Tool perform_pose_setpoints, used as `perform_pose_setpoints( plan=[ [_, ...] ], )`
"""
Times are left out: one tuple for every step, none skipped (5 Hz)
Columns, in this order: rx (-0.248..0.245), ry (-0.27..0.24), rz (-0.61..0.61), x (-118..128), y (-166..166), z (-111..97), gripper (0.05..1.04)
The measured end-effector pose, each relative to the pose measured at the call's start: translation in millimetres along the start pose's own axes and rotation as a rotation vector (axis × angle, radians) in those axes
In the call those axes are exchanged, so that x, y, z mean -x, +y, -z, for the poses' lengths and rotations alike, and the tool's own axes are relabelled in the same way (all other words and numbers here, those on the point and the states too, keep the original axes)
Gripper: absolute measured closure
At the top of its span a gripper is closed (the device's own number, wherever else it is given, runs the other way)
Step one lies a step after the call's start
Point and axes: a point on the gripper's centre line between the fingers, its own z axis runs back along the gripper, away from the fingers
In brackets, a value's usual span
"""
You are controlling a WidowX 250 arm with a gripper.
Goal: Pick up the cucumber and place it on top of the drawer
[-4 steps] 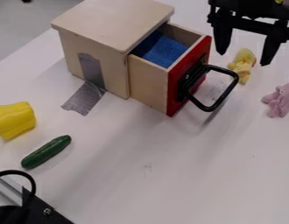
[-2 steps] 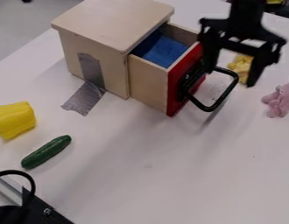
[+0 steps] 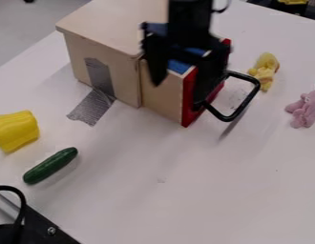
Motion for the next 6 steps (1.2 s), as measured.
perform_pose_setpoints(
  plan=[
    [-0.006, -0.007, 0.049, 31, 37, 10, 0.087],
    [0.003, -0.021, 0.062, 52, 58, 36, 0.087],
    [0.032, -0.019, 0.08, 69, 80, 62, 0.087],
    [0.061, -0.014, 0.1, 84, 92, 83, 0.087],
    [0.042, 0.002, 0.116, 95, 100, 99, 0.087],
    [0.016, 0.05, 0.117, 96, 103, 113, 0.117]
  ],
)
